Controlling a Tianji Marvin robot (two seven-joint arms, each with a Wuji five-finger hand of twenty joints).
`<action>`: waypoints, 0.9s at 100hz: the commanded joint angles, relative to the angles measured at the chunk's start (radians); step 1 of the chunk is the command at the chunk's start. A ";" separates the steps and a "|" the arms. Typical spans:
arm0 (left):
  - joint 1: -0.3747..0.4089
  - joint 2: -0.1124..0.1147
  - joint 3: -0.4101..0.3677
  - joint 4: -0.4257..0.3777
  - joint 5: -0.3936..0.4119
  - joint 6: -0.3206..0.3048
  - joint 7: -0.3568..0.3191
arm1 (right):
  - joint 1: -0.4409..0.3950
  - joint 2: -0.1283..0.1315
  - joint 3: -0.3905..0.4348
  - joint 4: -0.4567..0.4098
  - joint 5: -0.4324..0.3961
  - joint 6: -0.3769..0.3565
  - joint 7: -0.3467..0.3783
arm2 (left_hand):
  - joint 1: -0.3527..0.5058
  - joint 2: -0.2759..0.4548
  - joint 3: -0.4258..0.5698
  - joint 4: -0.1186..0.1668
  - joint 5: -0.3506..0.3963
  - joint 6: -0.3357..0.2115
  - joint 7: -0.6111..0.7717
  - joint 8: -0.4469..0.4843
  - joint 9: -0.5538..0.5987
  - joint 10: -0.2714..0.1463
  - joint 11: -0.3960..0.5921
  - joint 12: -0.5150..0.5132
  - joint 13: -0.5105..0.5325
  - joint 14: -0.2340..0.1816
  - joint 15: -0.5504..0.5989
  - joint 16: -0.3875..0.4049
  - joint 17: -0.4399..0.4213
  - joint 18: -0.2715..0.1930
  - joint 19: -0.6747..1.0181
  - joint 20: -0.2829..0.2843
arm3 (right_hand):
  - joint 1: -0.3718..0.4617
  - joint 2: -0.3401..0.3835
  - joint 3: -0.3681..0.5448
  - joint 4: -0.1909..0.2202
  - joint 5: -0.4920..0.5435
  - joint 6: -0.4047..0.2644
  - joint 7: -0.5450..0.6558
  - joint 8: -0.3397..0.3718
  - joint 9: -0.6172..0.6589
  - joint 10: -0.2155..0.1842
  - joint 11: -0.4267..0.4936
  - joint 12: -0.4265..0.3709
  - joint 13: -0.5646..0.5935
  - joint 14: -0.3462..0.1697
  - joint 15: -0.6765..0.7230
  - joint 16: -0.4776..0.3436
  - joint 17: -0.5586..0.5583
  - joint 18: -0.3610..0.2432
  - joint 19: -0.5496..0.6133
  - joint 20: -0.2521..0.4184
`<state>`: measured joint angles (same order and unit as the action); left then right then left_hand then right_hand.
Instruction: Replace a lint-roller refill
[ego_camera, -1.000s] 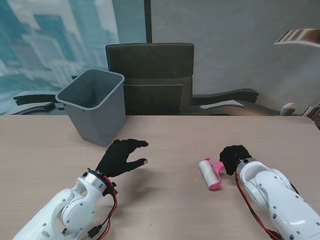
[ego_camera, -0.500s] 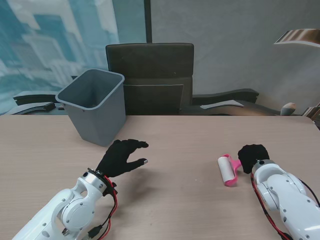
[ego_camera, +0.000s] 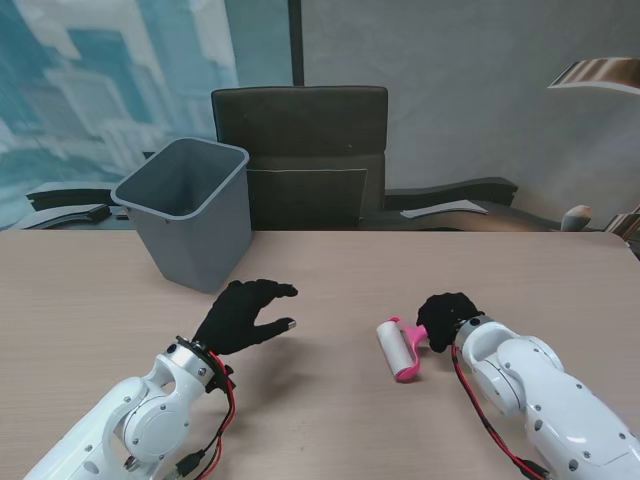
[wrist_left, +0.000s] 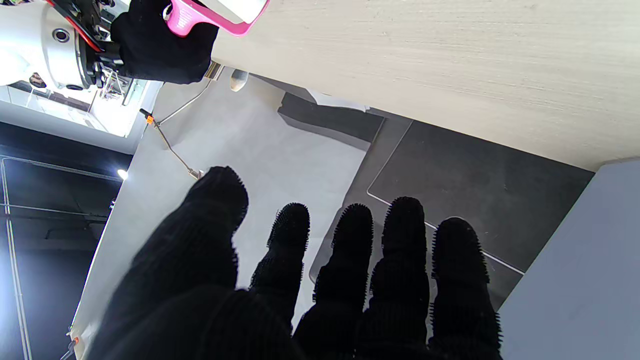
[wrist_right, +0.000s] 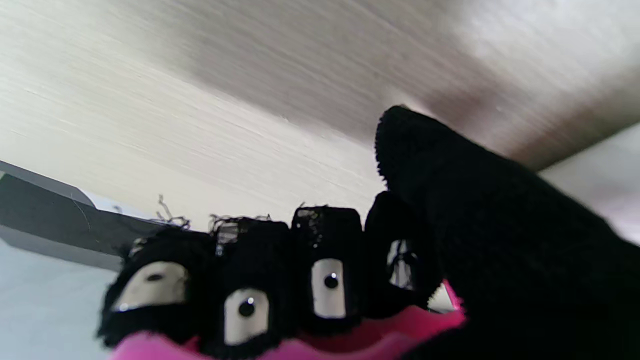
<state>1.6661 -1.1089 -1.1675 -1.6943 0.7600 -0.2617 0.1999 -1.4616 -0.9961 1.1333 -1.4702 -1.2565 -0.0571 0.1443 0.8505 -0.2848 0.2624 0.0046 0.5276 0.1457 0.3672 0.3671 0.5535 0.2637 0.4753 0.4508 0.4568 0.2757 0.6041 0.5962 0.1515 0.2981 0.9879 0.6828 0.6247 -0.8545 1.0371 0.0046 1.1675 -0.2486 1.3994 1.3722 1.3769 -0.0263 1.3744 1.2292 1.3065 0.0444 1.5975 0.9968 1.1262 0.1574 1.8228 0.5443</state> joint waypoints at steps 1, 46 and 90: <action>0.001 -0.001 0.002 -0.003 -0.003 0.005 -0.013 | -0.022 -0.014 0.011 -0.021 0.028 0.011 -0.012 | -0.001 0.018 0.034 0.006 0.017 0.004 0.009 0.008 0.003 -0.003 -0.002 -0.015 -0.005 -0.001 -0.002 -0.009 -0.005 -0.008 0.005 0.003 | 0.034 -0.006 0.046 -0.045 0.025 0.012 0.003 0.024 0.031 0.058 0.011 0.013 0.020 -0.371 0.159 0.040 0.051 -0.054 0.113 0.010; -0.020 -0.002 0.026 0.011 -0.034 0.014 -0.031 | 0.055 -0.069 -0.055 0.029 0.256 0.144 -0.187 | -0.005 0.020 0.036 0.004 0.018 0.004 0.009 0.008 0.003 -0.003 -0.002 -0.015 -0.004 -0.001 -0.002 -0.009 -0.005 -0.008 0.005 0.002 | 0.036 0.021 0.029 -0.045 0.009 0.009 0.003 0.036 0.021 0.048 0.014 0.010 0.021 -0.372 0.153 0.029 0.050 -0.054 0.108 0.006; -0.021 -0.002 0.028 0.010 -0.040 0.019 -0.038 | 0.204 -0.105 -0.219 0.199 0.407 0.228 -0.239 | -0.006 0.023 0.033 0.003 0.015 0.004 0.007 0.007 0.003 -0.002 -0.003 -0.015 -0.005 -0.001 -0.003 -0.009 -0.006 -0.009 0.004 0.002 | 0.042 -0.007 -0.002 -0.078 -0.048 0.058 -0.087 -0.013 -0.104 0.136 -0.097 -0.096 0.016 -0.203 -0.014 -0.163 -0.130 0.049 -0.083 0.019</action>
<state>1.6437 -1.1084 -1.1401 -1.6812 0.7232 -0.2485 0.1794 -1.2636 -1.0872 0.9203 -1.2753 -0.8472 0.1793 -0.1147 0.8505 -0.2848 0.2624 0.0046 0.5281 0.1457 0.3672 0.3672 0.5535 0.2637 0.4753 0.4508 0.4567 0.2757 0.6041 0.5962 0.1517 0.2981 0.9879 0.6828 0.6473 -0.8544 1.0330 -0.0360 1.1529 -0.2128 1.3633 1.3798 1.3222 0.0188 1.3279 1.1891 1.2985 0.0601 1.6110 0.9098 1.0624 0.1921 1.7936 0.5365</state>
